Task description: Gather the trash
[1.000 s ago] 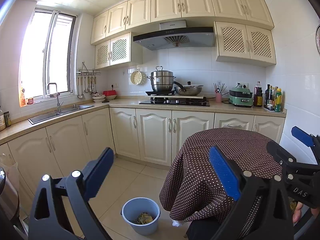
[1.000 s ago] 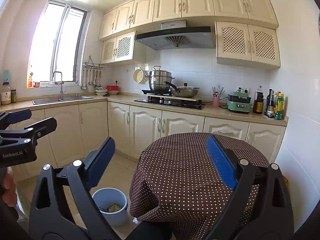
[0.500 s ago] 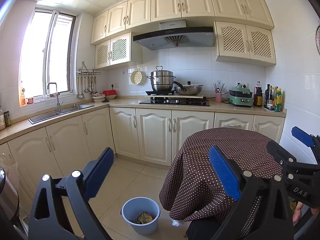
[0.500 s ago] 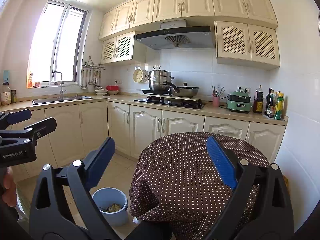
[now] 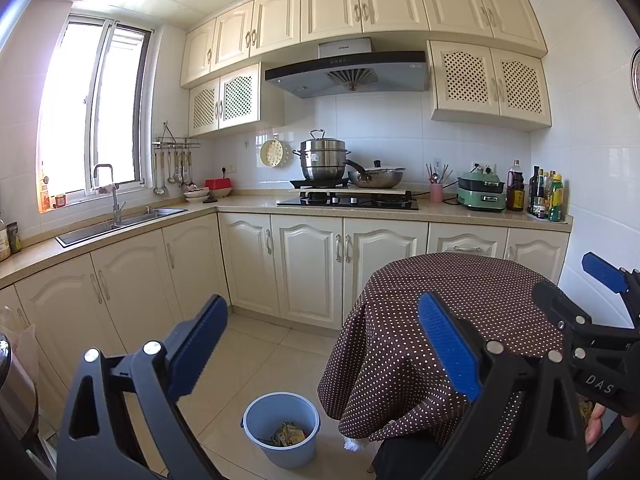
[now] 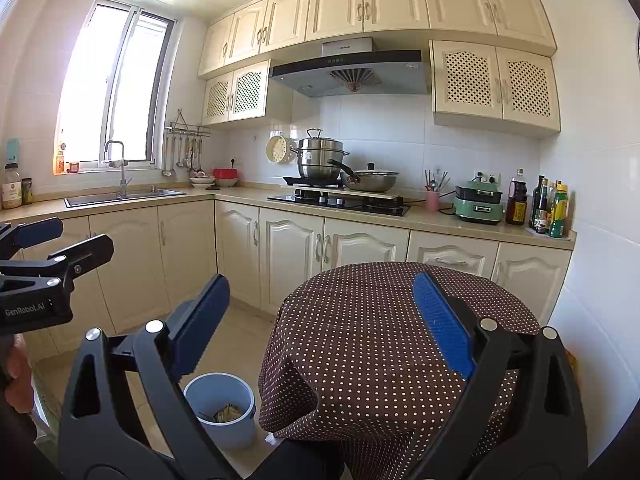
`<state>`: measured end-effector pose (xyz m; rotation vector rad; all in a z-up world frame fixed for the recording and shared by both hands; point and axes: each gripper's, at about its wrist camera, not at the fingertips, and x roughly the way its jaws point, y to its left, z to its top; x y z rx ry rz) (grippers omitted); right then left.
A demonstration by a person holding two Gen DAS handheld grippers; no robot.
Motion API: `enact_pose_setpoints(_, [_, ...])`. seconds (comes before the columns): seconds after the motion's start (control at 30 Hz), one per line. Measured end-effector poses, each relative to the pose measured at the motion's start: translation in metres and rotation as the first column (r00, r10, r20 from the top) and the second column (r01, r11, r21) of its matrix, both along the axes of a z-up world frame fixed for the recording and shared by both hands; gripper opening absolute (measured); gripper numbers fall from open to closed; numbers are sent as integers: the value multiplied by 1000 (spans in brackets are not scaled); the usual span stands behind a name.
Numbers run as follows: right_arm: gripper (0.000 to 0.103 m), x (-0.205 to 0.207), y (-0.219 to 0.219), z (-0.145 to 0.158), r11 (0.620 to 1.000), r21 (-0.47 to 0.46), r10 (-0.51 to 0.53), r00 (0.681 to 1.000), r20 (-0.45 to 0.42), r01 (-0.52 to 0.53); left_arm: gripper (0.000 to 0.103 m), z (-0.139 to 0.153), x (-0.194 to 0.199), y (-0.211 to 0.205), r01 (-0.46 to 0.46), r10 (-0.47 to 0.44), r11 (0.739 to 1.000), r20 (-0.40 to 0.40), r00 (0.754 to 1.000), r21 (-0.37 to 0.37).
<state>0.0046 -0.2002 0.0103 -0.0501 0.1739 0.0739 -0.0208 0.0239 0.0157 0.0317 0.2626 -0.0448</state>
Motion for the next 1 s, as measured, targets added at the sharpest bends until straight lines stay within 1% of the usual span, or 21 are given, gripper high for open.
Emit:
enact_pose_setpoints(0.63, [92, 1, -2, 0, 1000, -3, 1, 1000, -2, -1, 95, -3, -1, 2, 7, -7, 1000, -4, 1000, 2])
enact_pose_setpoints(1.0, [92, 3, -6, -8, 1000, -4, 7, 1000, -12, -7, 95, -9, -3, 4, 11, -11, 1000, -9, 1000, 2])
